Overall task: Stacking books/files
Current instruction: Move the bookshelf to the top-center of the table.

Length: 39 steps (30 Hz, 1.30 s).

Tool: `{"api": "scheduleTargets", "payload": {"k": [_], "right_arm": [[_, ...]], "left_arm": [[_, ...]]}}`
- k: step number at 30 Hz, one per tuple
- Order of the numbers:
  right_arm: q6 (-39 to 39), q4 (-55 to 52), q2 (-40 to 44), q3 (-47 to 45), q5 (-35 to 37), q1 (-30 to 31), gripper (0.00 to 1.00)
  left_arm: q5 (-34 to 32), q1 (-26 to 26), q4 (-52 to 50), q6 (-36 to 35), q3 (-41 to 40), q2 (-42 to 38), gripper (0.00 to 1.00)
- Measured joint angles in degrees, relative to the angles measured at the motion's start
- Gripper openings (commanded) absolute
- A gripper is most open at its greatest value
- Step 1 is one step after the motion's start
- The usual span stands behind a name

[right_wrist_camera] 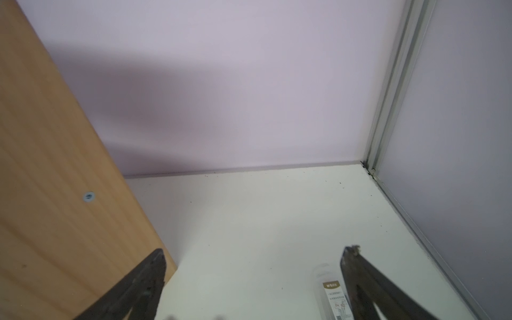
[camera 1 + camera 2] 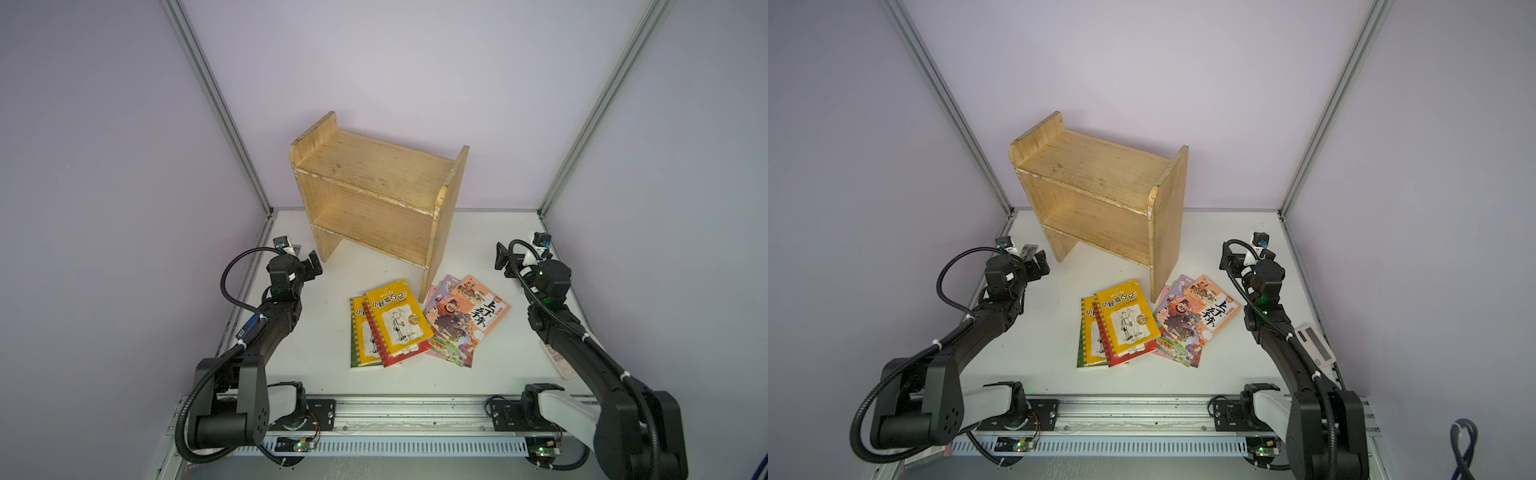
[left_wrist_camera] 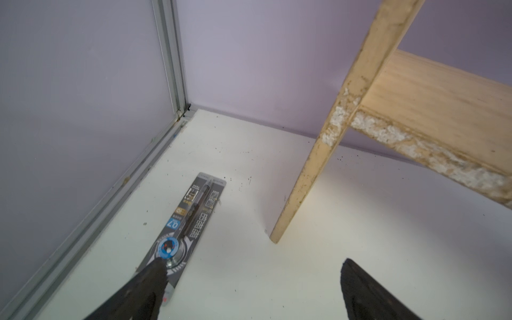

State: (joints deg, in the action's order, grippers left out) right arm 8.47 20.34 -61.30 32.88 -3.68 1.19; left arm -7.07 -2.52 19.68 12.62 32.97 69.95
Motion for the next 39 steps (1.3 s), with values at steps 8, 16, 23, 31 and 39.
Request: {"api": "scheduleTargets", "payload": {"k": [8, 16, 23, 31, 39], "right_arm": [[0.24, -14.99, 1.68, 4.39, -2.51, 11.65, 0.99], [-0.70, -13.90, -4.66, 2.93, -6.32, 21.09, 0.99], [-2.54, -7.63, -10.58, 3.19, -10.75, 27.78, 0.99], [-0.07, -1.49, -20.20, 7.50, -0.98, 31.12, 0.99], [4.98, -0.44, -23.02, 10.01, 12.00, 31.52, 0.99]], "left_arm": [[-5.64, 5.68, -15.65, 10.60, 2.89, -8.17, 1.00], [-5.07, 7.85, -20.41, 16.85, 0.72, -13.81, 1.00], [-2.25, 8.17, -17.35, 19.96, -1.84, -12.13, 1.00], [-2.27, 8.31, -13.55, 20.63, -1.27, -9.73, 1.00], [-2.93, 8.20, -15.34, 20.35, 1.68, -10.86, 1.00]]}}
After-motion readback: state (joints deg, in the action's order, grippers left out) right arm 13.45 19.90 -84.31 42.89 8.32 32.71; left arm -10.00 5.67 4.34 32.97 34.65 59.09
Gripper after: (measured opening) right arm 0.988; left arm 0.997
